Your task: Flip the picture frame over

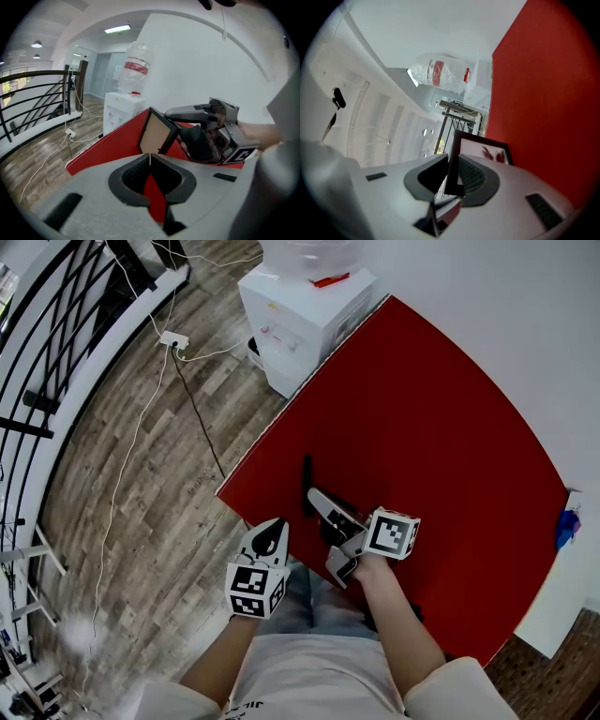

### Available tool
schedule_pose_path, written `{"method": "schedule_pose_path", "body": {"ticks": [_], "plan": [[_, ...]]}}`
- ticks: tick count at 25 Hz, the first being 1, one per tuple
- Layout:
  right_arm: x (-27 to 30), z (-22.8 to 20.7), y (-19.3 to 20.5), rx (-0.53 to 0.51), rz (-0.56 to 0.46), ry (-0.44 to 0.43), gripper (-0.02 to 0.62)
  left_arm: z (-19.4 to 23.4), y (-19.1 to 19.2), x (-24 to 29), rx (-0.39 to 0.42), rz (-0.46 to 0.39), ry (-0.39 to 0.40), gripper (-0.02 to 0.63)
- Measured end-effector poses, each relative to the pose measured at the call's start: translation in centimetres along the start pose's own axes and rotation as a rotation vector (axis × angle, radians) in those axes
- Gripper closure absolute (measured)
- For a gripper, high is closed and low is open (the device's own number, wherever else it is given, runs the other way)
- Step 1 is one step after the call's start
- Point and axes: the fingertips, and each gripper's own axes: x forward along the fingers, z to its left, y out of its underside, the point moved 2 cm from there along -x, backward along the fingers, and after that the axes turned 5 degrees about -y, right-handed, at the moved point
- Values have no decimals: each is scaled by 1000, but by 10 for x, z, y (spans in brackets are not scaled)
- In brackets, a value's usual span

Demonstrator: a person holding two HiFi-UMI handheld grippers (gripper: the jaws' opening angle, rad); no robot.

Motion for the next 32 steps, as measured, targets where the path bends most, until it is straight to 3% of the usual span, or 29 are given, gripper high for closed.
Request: {"method": "schedule_pose_path", "body": {"ticks": [2, 6, 11, 17, 23, 26, 32], "plan": [[-3, -1, -2, -35, 25, 35, 531, -13, -1, 8, 75, -1, 56, 588], [-11, -3, -8, -99, 71, 103, 529, -34, -3, 23, 259, -17, 109, 507], [-14, -1, -14, -192, 125, 164, 531, -48, -7, 44, 371, -34, 160, 494], [-21, -1, -21, -243, 134, 216, 531, -55, -10, 52, 359, -31, 193, 506], [-18, 5, -29, -574, 280, 415, 512, -58, -8, 55, 369, -28, 194, 508], [-9, 3, -24, -661, 343, 480, 491, -58, -9, 56, 370, -28, 189, 508], [-14, -4, -30, -696, 358, 552, 494, -64, -9, 60, 358, -16, 219, 506]]}}
